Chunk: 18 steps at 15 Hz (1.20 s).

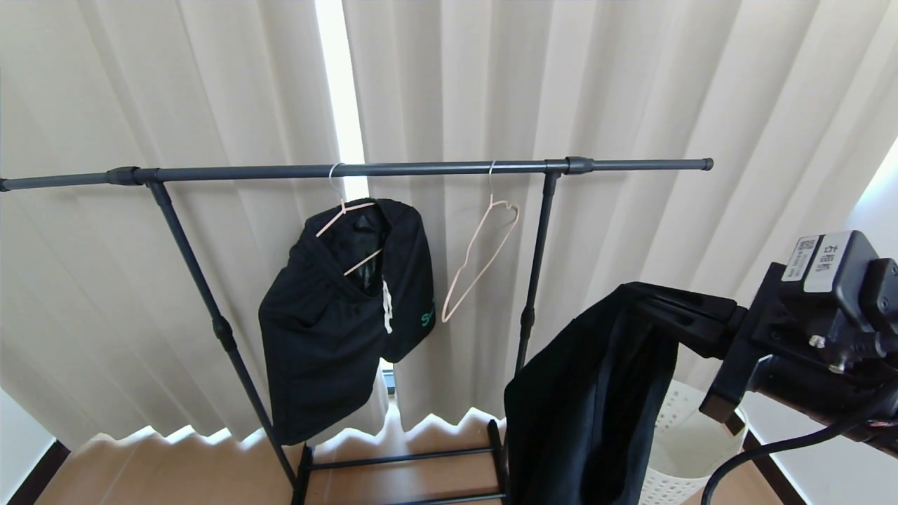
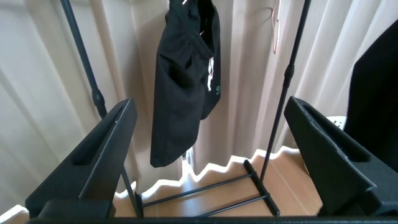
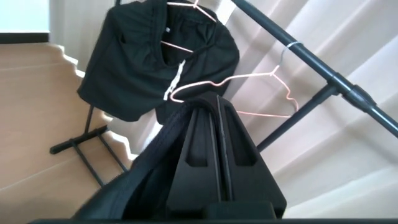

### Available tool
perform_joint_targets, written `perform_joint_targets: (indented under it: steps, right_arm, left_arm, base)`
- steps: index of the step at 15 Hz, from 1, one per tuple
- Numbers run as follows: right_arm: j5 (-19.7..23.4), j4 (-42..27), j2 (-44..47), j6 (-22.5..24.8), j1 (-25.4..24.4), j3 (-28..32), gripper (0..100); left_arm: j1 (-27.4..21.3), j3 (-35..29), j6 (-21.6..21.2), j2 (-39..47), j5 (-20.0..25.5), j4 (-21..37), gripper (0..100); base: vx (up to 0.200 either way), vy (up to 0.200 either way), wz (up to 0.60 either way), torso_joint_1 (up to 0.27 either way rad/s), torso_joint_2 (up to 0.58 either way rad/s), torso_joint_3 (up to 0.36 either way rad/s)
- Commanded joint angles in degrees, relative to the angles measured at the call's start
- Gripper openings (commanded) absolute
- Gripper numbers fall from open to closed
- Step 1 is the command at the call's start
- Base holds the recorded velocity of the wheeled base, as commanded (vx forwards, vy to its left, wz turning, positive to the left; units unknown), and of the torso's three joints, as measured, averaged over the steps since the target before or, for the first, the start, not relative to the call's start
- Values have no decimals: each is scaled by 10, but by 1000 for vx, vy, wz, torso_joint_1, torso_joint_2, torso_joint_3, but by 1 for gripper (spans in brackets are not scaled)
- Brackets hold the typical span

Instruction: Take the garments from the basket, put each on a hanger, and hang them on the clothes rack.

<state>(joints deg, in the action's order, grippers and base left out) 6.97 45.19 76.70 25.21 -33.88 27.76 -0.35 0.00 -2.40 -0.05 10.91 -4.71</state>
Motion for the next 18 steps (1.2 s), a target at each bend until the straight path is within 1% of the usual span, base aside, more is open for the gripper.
perform_joint_targets:
  steps: [1,2,3,4,5,6,7,8,9,10,11,13,14,16,18]
  right_arm:
    - [-41,0,20,-24,-29,18,0]
    - [-59,-1,23,-45,-35,26,0]
    - [-59,-1,23,-45,-35,26,0]
    - [-101,-2,37,-83,-42,56,0]
    - [-106,-3,40,-91,-42,62,0]
    - [-110,-4,42,-111,-42,75,0]
    - [-114,-4,42,-120,-42,80,0]
    - [-116,-4,42,-124,-42,85,0]
    - [-119,-4,42,-125,-42,86,0]
    - [-122,-4,49,-126,-42,90,0]
    - [-123,-3,55,-130,-42,91,0]
    - [-123,-3,56,-131,-42,92,0]
    - [-122,-3,55,-131,-43,91,0]
    - [-123,-2,55,-131,-43,92,0]
    - [-129,-3,57,-131,-43,93,0]
  left_arm:
    - [1,0,-33,1,6,1,100]
    - [4,0,-67,12,8,1,100]
    - [4,0,-67,12,8,1,100]
    - [38,-7,-111,150,49,-5,100]
    - [39,-43,-111,208,64,-7,100]
    - [18,-161,-49,364,81,-16,100]
    - [-50,-243,31,479,79,-16,100]
    - [-129,-323,144,577,68,-13,100]
    - [-163,-361,203,629,55,-9,100]
    - [-237,-461,291,777,6,0,100]
    - [-274,-513,308,848,-18,1,100]
    - [-323,-591,325,927,-22,2,100]
    - [-344,-632,325,958,-22,2,100]
    - [-361,-666,324,983,-19,0,100]
    - [-385,-659,325,986,-19,-1,100]
  base:
    - [0,0,0,0,0,0]
    - [0,0,0,0,0,0]
    - [0,0,0,0,0,0]
    - [0,0,0,0,0,0]
    - [0,0,0,0,0,0]
    - [0,0,0,0,0,0]
    - [0,0,0,0,0,0]
    - [0,0,0,0,0,0]
    - [0,0,0,0,0,0]
    - [0,0,0,0,0,0]
    - [0,0,0,0,0,0]
    - [0,0,0,0,0,0]
    - [0,0,0,0,0,0]
    - [0,0,0,0,0,0]
    - [0,0,0,0,0,0]
